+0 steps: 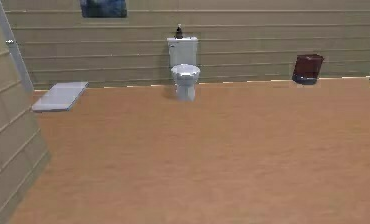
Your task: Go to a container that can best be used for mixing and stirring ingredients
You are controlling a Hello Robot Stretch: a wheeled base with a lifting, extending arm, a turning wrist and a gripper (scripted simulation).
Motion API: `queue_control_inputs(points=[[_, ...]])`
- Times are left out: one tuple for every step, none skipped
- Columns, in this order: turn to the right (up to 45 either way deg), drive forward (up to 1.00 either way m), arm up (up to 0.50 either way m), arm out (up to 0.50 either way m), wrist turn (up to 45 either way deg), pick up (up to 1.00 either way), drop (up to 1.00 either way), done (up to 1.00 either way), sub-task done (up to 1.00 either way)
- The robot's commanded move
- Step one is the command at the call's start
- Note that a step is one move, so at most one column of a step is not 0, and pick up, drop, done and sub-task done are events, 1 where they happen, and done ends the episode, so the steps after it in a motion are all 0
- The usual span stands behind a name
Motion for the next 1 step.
queue_control_inputs(points=[[-27.0,0.00,0.00,0.00,0.0,0.00,0.00,0.00,0.00]])
